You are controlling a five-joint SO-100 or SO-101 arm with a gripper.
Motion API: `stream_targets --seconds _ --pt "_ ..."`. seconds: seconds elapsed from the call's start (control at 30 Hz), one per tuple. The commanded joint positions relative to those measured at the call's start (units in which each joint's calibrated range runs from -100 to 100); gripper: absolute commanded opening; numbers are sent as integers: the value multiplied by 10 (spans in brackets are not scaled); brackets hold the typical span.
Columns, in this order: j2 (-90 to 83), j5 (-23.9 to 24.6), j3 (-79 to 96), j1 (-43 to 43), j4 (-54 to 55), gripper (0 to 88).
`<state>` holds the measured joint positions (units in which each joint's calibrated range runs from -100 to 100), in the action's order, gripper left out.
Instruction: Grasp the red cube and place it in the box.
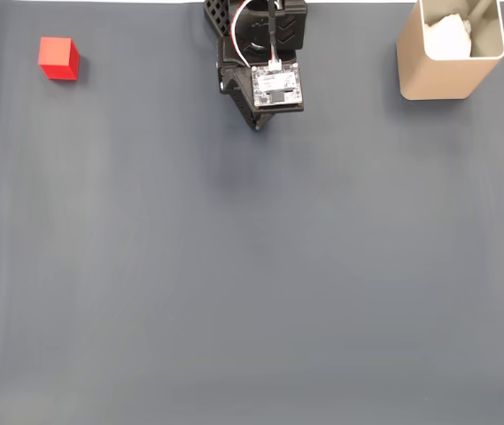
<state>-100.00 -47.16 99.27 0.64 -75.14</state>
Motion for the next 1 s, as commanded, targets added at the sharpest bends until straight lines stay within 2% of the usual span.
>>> stream_targets --seconds 0.0,0.97 --pt "1 2 5 0 -9 9" --pt "1 0 5 2 -9 3"
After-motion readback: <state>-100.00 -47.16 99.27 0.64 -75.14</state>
